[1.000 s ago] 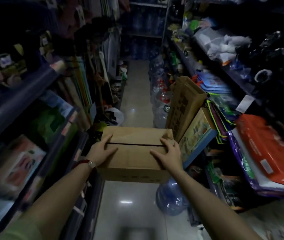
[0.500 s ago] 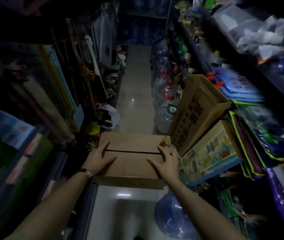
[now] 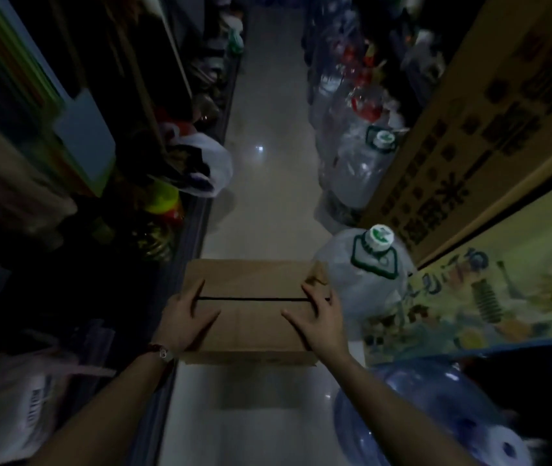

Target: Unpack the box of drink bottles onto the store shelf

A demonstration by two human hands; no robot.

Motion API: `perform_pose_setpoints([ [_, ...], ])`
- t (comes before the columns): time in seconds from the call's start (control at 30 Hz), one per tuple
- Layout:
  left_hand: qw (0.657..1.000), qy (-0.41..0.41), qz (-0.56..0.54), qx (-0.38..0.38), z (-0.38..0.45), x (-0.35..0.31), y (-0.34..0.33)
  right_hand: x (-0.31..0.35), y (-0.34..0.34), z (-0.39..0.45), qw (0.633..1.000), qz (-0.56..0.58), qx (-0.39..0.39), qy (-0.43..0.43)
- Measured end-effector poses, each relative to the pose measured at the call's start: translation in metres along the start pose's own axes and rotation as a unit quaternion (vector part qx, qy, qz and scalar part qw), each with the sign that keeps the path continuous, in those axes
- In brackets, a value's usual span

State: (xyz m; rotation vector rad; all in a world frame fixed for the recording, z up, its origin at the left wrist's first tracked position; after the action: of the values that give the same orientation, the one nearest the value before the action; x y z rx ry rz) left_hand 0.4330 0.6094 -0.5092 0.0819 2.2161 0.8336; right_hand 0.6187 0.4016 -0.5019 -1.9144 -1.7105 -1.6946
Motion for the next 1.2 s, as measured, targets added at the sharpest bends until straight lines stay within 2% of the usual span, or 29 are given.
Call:
perform_pose_setpoints([
  [0.23,0.999,-0.016,-0.032,0.018,0.079,0.096,-0.086,-0.111,-0.094,0.061,1.000,-0.013,0.002,-0.004],
  [0.5,0.999,-0.017,-0.038,0.001,0.127,0.159,-0.142,-0.179,-0.152,0.105,1.000,-0.018,-0.007,0.006],
  [0.73,0.997,-0.019,-0.068,0.015,0.134,0.180,-0.167,-0.214,-0.177,0.105,1.000,-0.014,-0.012,-0.011],
  [0.97,0.997,-0.032,-0.068,-0.016,0.135,0.193,-0.182,-0.231,-0.190,0.102,0.999,-0.019,-0.032,0.001],
  [1.07,0.999,-0.012,-0.028,-0.021,0.136,0.191,-0.185,-0.230,-0.192,0.102,0.998,-0.052,-0.025,-0.001],
  [1.2,0.997,-0.003,0.074,-0.034,0.133,0.173,-0.173,-0.210,-0.180,0.098,0.988,-0.154,-0.019,-0.024],
])
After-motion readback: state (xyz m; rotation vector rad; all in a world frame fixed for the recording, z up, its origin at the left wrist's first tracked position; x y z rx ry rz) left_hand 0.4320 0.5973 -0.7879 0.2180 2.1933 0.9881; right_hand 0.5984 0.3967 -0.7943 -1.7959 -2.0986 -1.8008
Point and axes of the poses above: each hand's wrist, its own z-axis towards the middle knuckle, its own y-axis out of the back of the hand, x = y × z, the point moved 5 cm from there along z, towards the middle knuckle, and after that the axes turned 13 degrees about x, right-handed, at the moved point
